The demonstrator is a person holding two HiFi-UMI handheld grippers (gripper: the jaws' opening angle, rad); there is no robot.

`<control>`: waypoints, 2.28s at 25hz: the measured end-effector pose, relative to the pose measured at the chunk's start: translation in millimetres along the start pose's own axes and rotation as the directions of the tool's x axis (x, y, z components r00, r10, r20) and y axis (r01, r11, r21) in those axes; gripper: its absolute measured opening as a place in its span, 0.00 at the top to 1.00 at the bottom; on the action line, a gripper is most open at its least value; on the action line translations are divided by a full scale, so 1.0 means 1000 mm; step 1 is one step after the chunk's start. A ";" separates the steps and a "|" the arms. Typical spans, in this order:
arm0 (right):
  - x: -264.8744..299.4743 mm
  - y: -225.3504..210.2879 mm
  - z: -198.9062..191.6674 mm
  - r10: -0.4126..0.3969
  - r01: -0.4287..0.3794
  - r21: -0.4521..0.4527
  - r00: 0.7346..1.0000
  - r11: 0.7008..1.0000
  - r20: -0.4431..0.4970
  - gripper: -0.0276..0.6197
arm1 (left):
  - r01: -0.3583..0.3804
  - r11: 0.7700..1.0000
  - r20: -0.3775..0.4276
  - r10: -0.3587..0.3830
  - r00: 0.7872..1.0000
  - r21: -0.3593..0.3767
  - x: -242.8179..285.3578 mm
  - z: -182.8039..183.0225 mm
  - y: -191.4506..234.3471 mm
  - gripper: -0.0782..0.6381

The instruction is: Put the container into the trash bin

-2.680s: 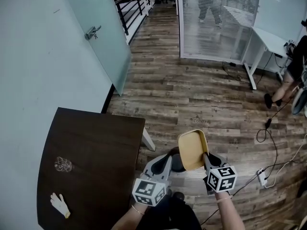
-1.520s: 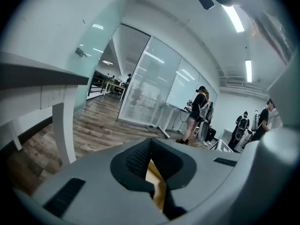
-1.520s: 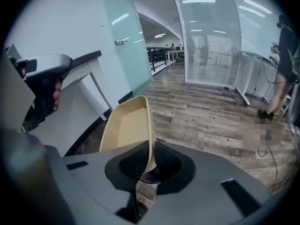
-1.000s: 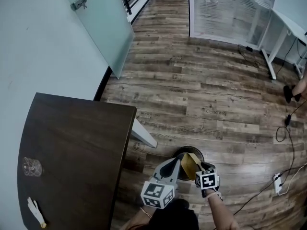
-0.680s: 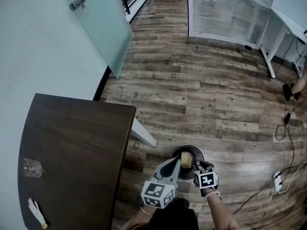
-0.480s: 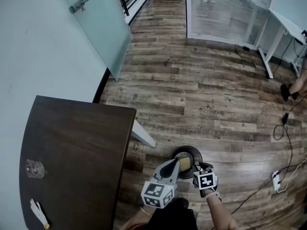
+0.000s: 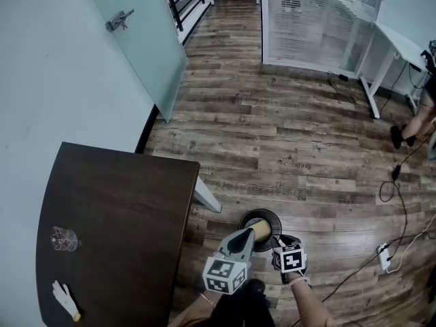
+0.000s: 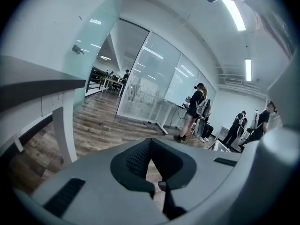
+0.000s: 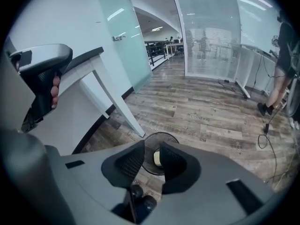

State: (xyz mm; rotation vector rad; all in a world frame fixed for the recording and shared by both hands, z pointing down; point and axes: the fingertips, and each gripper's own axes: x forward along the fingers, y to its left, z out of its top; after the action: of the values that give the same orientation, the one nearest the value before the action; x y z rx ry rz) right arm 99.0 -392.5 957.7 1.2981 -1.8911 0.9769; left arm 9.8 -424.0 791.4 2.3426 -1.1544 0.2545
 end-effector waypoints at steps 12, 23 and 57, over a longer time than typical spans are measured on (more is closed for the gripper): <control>-0.104 0.035 0.029 -0.007 0.005 0.032 0.999 0.999 0.052 0.82 | 0.019 0.999 0.001 -0.019 1.000 0.028 -0.055 0.062 -0.052 0.87; -0.199 0.066 0.055 -0.025 0.012 0.069 0.980 0.998 0.199 0.89 | 0.023 0.999 -0.010 -0.023 1.000 0.044 -0.103 0.096 -0.085 0.87; -0.435 0.132 0.118 0.031 -0.017 -0.029 0.808 0.999 0.589 0.95 | 0.104 0.972 0.060 -0.119 0.991 0.210 -0.221 0.181 -0.199 0.87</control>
State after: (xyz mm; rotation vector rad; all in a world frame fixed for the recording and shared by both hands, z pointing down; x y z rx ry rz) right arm 98.0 -255.4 508.1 1.7087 -2.3695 0.5865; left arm 17.8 -265.9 481.9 2.6091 -1.0690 0.2631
